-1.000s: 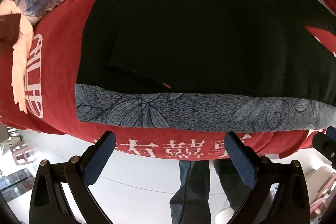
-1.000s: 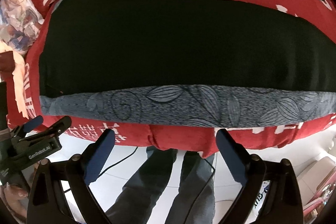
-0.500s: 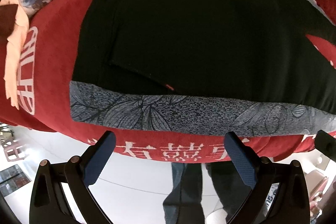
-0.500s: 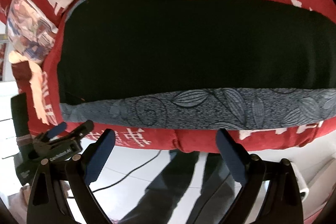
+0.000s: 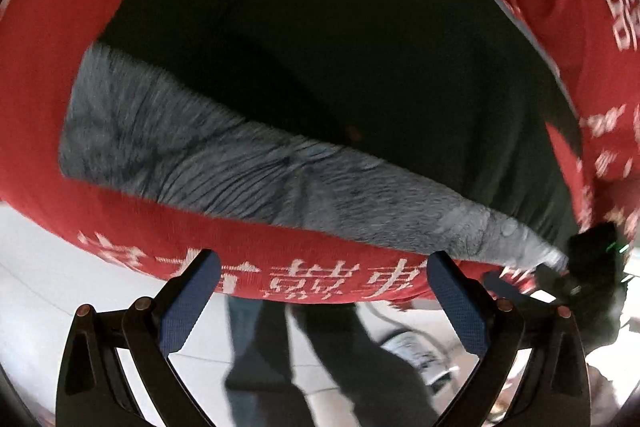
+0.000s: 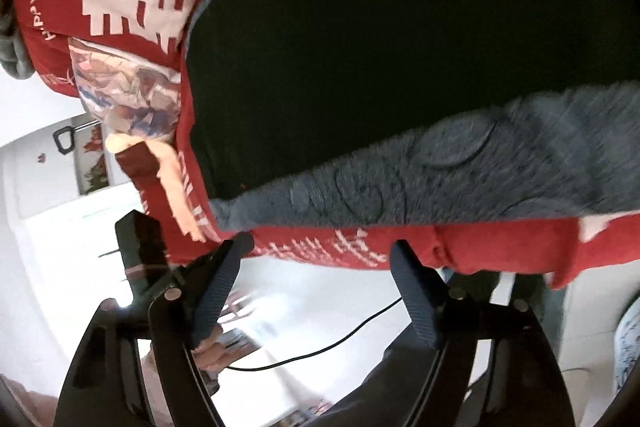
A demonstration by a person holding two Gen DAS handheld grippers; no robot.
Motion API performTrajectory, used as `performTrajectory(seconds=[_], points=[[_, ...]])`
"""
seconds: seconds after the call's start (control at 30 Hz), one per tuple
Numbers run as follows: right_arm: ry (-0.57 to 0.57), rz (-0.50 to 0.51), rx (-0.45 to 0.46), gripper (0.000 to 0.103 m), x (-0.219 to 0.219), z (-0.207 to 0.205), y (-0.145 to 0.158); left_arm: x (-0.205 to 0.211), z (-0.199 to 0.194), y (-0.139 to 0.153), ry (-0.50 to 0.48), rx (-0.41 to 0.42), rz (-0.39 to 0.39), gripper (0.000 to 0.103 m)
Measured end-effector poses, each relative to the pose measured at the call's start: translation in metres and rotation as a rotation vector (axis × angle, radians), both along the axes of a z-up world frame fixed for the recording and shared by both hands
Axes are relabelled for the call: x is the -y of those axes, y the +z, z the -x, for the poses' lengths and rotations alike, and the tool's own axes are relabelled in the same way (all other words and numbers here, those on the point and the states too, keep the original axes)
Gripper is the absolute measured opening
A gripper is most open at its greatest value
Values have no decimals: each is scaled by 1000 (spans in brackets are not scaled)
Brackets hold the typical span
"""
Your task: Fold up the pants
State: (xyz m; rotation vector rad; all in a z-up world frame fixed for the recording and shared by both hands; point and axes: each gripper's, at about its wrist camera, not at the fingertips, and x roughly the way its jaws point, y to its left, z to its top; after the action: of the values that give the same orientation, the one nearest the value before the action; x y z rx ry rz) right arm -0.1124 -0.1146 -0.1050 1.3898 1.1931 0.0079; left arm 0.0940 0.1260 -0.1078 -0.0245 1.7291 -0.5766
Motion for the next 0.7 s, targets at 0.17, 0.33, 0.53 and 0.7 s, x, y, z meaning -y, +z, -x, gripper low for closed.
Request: performTrajectory(seconds=[0.17,0.33,0.53,0.7], points=[[-80,-18,43,80,-6,0,-28,-18,-8,-12,128,-46,117,103],[-188,-5,95,80,7,-1,-26,-10,-24,0,179,-16,216,103],[-188,11,170,79,14,-5,-8,-3,-32,-4,172,11,223,102],[-235,-16,73,46,13,8,-29,12,-22,2,24,106,61,73]])
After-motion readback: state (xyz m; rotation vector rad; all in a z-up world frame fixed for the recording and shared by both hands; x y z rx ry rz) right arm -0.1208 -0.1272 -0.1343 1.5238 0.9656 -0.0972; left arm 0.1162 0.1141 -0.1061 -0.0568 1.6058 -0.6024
